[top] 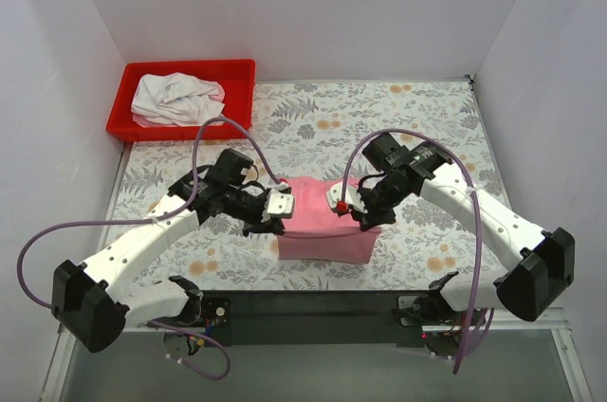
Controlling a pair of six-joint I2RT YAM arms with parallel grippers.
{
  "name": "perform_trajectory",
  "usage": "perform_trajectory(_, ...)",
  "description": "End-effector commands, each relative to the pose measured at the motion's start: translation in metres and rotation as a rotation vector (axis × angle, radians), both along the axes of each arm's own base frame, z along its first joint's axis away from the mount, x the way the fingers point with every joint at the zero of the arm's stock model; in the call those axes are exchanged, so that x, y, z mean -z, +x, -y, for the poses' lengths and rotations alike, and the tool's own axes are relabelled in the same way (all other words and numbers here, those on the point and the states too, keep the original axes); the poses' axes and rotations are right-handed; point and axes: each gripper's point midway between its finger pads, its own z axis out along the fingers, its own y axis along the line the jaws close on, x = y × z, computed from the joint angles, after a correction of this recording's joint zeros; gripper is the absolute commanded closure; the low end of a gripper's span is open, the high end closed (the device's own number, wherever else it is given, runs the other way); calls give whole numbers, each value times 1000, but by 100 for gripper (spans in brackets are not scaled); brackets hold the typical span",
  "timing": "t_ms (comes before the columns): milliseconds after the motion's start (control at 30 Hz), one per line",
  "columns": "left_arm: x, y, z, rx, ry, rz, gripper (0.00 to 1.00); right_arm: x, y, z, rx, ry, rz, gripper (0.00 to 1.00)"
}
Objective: Fold and stack the t-shirts
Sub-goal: Fold the tshirt
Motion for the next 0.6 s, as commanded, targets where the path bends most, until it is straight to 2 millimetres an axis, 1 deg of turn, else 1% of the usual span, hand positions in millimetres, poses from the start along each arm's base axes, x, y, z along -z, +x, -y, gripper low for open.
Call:
perform_trajectory(0,-10,19,-4,-7,-7,18,100,-7,8,10,-41,-29,19,99)
perform_trajectory(33,-16,27,-2,0,-27,34,100,-2,13,12,-38,-38,10,99)
perform_trajectory(67,-16,36,-5,-21,-27,32,100,-2,17,12,-40,-37,13,99)
perform_trajectory(100,-11,44,-5,-26,-15,15,100,-1,20,13,-40,-41,11,99)
perform_trajectory(167,-16,61,-6,-32,-22,47,100,4,33,15,-37,-48,7,99)
perform_trajectory(200,-12,69,-6,-32,-16,36,100,1,41,13,-36,-41,23,99)
perform_trajectory(233,-11,74,-5,-34,-17,40,100,2,48,15,-27,-41,24,99)
perform_trajectory(267,-14,83,-6,-38,-22,58,100,7,54,14,-37,-50,14,99)
perform_trajectory(300,-9,88,-5,-35,-23,36,100,3,63,12,-31,-39,27,99)
perform_trajectory(333,-6,92,-5,-33,-19,32,100,4,69,14,-22,-41,23,99)
perform_trajectory(367,-6,98,-6,-42,-22,30,100,10,76,13,-31,-50,11,99)
perform_trajectory(400,-8,104,-4,-37,-32,39,100,11,81,13,-30,-51,8,99)
perform_trajectory(433,-1,111,-4,-41,-26,20,100,14,92,12,-24,-53,3,99)
perform_trajectory(500,-2,127,-6,-52,-37,32,100,18,101,11,-34,-55,0,99)
perform_trajectory(533,0,132,-7,-57,-34,30,100,21,111,10,-29,-56,-7,99)
perform_trajectory(567,9,141,-9,-72,-27,11,100,24,115,9,-31,-58,-13,99)
